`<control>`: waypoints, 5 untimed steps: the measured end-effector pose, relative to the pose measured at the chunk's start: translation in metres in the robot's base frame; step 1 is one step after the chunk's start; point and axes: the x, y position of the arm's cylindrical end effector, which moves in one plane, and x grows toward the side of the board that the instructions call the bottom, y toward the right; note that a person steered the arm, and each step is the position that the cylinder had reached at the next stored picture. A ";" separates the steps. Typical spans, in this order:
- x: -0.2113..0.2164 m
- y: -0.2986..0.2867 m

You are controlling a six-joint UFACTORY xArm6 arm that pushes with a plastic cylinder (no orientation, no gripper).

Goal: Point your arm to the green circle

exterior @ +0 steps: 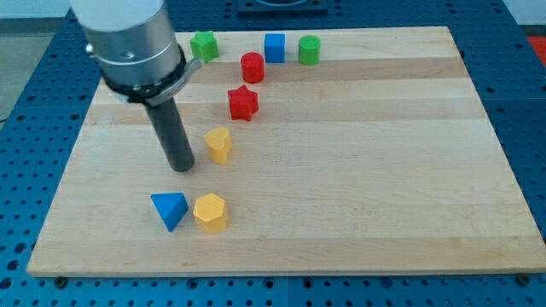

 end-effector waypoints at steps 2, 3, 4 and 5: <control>-0.005 0.031; 0.008 0.036; 0.076 0.085; 0.141 0.075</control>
